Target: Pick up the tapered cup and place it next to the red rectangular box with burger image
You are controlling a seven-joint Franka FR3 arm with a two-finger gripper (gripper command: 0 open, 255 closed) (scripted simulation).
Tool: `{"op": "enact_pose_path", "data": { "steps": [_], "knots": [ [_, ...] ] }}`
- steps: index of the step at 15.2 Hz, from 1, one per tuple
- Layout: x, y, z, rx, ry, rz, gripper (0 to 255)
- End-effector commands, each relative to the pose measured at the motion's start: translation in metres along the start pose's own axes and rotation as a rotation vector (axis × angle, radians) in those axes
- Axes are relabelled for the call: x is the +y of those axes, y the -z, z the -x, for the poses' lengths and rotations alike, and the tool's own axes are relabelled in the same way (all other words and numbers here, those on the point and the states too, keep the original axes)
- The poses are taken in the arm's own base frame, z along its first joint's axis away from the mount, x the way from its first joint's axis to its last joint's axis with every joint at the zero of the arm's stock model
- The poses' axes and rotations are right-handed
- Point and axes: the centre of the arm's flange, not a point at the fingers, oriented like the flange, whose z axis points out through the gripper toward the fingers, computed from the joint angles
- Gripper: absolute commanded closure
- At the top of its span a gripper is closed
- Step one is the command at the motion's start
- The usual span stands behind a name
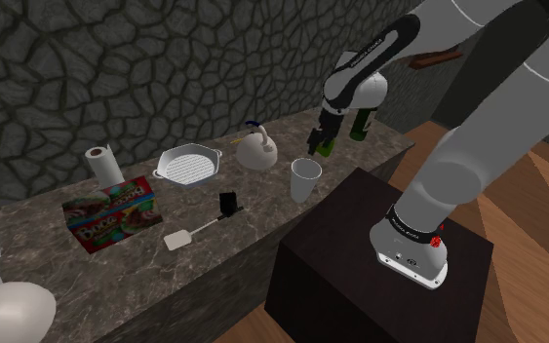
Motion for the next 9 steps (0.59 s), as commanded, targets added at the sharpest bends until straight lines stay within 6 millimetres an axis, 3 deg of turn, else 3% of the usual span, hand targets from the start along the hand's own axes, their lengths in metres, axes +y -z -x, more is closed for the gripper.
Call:
{"op": "enact_pose_path", "data": {
  "steps": [1,3,9],
  "knots": [
    [0.013,-0.028,-0.002,-0.003,-0.007,-0.007,0],
    [0.025,-0.053,-0.003,-0.008,-0.013,-0.019,0],
    [0.026,-0.084,-0.003,-0.009,-0.014,-0.021,0]
  ]
}}
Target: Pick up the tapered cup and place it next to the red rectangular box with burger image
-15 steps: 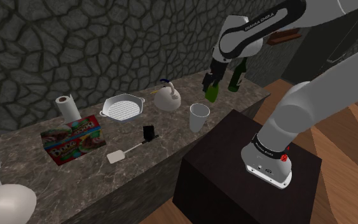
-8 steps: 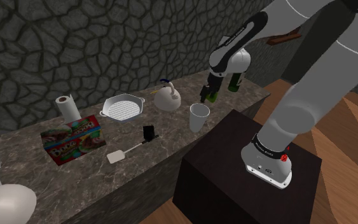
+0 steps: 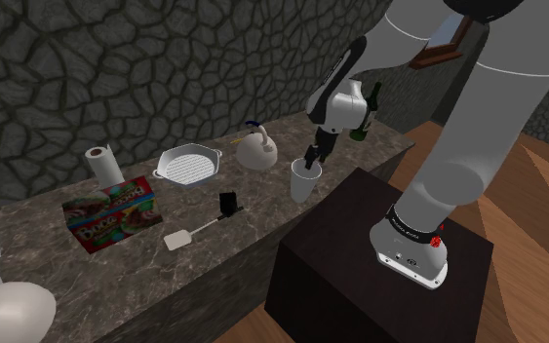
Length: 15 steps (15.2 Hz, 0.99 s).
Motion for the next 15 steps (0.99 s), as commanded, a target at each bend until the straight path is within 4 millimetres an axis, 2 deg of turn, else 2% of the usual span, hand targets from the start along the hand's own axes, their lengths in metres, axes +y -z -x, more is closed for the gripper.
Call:
{"op": "enact_pose_path", "data": {
  "steps": [1,2,10,11,15],
  "knots": [
    [0.0005,-0.0117,0.0004,0.000,-0.001,0.000,0],
    [0.0005,-0.0200,0.0004,0.000,-0.001,0.000,0],
    [0.0005,-0.0200,0.0004,0.000,-0.001,0.000,0],
    [0.0005,-0.0200,0.0004,0.000,-0.001,0.000,255],
    [0.0005,-0.0200,0.0004,0.000,-0.001,0.000,255]
  ]
}}
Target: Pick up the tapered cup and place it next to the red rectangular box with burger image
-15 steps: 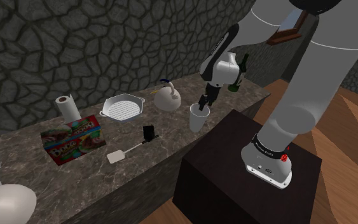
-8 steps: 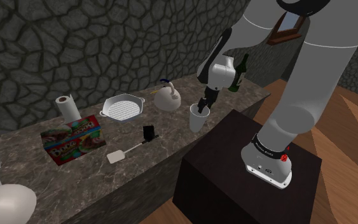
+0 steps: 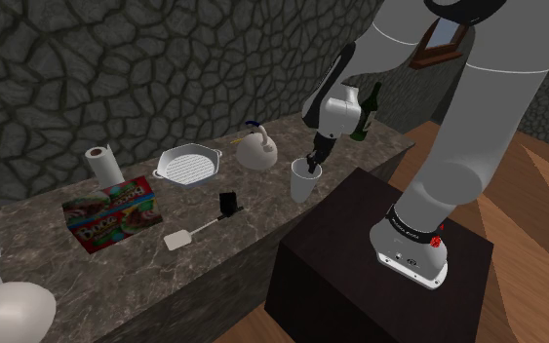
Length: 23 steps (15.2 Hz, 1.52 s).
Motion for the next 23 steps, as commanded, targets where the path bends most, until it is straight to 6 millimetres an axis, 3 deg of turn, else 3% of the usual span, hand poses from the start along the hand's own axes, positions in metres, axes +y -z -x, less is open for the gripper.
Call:
{"op": "enact_pose_path", "data": {
  "steps": [1,5,23],
  "knots": [
    [0.000,0.000,0.000,0.000,0.000,0.000,255],
    [0.000,0.000,0.000,0.000,0.000,0.000,255],
    [-0.015,0.094,-0.001,0.000,0.000,0.000,255]
  ]
}}
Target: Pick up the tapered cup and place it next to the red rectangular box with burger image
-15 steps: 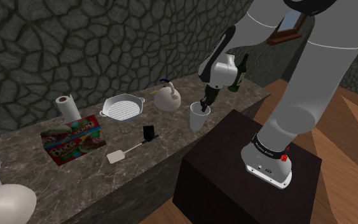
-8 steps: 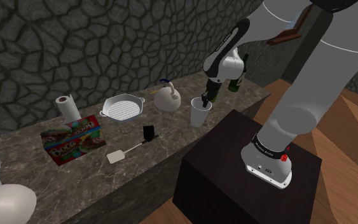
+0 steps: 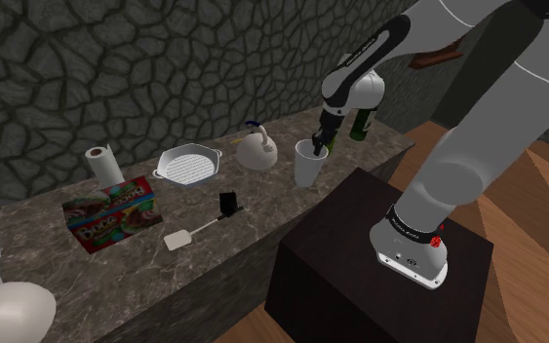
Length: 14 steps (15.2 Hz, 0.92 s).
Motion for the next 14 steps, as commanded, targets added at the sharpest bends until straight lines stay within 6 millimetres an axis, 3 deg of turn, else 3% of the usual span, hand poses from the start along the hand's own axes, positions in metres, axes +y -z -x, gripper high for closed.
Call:
{"op": "enact_pose_path", "data": {
  "steps": [1,14],
  "knots": [
    [-0.004,0.010,0.001,-0.001,0.000,0.001,255],
    [-0.014,0.078,0.000,-0.001,0.000,0.001,255]
  ]
}}
